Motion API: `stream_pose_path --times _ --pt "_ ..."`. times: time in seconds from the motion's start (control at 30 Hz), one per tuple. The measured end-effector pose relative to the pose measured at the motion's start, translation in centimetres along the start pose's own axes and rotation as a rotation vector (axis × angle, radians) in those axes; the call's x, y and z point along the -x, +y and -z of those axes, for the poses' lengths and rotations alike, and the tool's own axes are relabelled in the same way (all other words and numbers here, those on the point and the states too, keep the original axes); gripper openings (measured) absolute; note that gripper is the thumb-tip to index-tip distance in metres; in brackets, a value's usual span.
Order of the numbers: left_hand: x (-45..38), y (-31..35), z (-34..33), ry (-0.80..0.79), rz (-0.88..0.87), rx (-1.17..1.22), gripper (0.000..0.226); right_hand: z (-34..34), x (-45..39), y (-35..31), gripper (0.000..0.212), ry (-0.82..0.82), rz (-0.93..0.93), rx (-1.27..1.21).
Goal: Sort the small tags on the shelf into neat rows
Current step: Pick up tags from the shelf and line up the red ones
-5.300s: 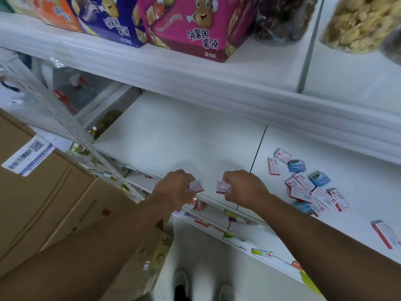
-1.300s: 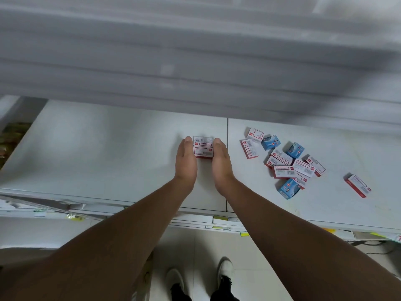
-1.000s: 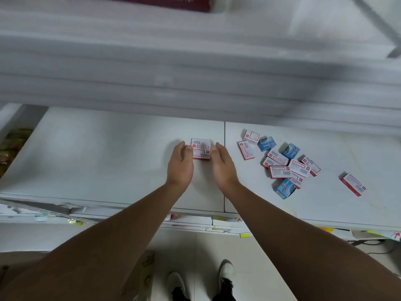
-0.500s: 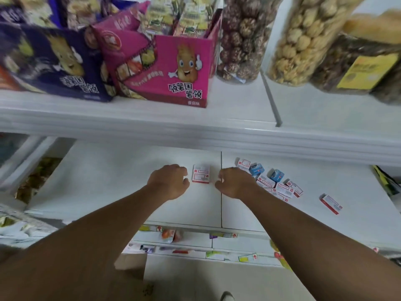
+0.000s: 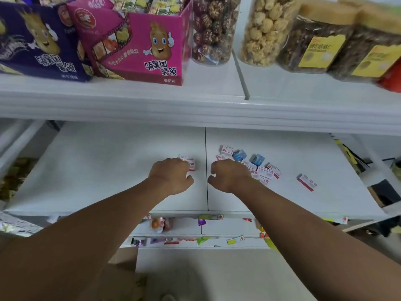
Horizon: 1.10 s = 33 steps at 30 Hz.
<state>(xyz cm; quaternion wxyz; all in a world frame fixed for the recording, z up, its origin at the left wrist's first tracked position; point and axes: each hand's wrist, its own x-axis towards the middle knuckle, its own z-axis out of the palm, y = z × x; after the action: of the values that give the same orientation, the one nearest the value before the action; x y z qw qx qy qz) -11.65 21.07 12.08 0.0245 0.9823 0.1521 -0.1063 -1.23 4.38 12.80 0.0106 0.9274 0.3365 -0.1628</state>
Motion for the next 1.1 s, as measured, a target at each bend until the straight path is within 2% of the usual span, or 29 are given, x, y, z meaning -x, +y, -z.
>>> stream_pose_path --times 0.27,0.57,0.8,1.0,1.1 --pt "3.0 7.5 1.5 0.019 -0.011 -0.018 0.043 0.6 4.7 5.3 0.042 0.017 -0.018 -0.025" --pt "3.4 23.4 1.0 0.026 -0.199 -0.005 0.043 -0.7 14.1 18.8 0.041 0.062 -0.161 -0.1" --pt "4.1 32.7 1.3 -0.009 -0.374 -0.05 0.042 -2.4 21.4 26.4 0.044 0.072 -0.349 -0.191" --pt "3.2 37.1 0.9 -0.033 -0.559 -0.062 0.044 -3.2 26.3 29.1 0.033 0.061 -0.549 -0.217" --pt "3.3 37.9 -0.4 -0.06 -0.64 -0.078 0.042 -3.7 28.1 28.5 0.036 0.048 -0.651 -0.232"
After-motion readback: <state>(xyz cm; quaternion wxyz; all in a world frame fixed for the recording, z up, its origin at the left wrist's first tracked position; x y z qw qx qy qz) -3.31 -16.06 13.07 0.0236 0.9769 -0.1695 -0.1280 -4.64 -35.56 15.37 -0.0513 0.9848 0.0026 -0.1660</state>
